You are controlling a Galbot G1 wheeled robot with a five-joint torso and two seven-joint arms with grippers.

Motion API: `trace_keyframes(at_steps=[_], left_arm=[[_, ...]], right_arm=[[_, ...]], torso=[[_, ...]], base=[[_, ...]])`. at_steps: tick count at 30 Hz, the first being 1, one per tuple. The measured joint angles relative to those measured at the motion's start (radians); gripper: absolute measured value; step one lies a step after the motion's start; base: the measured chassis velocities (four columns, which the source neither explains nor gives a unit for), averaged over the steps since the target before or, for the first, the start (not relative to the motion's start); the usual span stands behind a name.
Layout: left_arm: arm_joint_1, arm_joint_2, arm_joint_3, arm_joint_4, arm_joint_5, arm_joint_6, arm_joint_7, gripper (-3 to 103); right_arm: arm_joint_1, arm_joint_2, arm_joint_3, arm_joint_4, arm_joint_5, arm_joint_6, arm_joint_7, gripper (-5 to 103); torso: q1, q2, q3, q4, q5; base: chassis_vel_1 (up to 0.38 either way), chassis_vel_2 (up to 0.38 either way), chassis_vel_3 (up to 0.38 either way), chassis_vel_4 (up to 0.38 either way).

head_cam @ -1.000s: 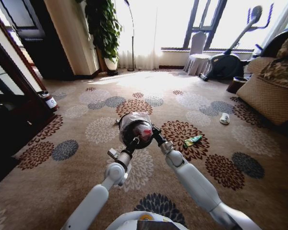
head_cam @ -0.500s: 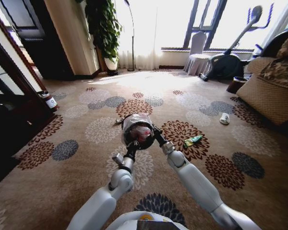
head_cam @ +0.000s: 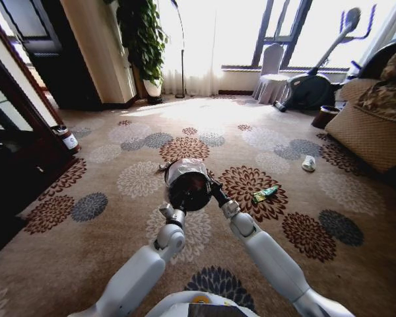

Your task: Pick up the trash from the ground and place it into the trash bin.

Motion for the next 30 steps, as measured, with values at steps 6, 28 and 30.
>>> trace_keyframes(at_steps=[6, 28, 30], left_arm=[[0.002, -0.006, 0.007, 0.002, 0.058, 0.009, -0.013, 0], [0.16, 0.14, -0.014, -0.182, -0.058, 0.072, 0.308, 69], [0.185, 0.166, -0.018, -0.192, -0.055, 0.07, 0.41, 80]], right_arm=[[-0.008, -0.002, 0.006, -0.001, 0.003, 0.006, 0.0, 0], [0.007, -0.085, 0.033, 0.043, 0.077, -0.096, -0.001, 0], [0.018, -0.084, 0.033, 0.034, 0.092, -0.117, -0.001, 0]], torso=[[0.0, 0.0, 0.0, 0.0, 0.0], [0.0, 0.0, 0.0, 0.0, -0.0001], [0.0, 0.0, 0.0, -0.0001, 0.0001]], base=[[0.0, 0.0, 0.0, 0.0], [0.0, 0.0, 0.0, 0.0], [0.0, 0.0, 0.0, 0.0]])
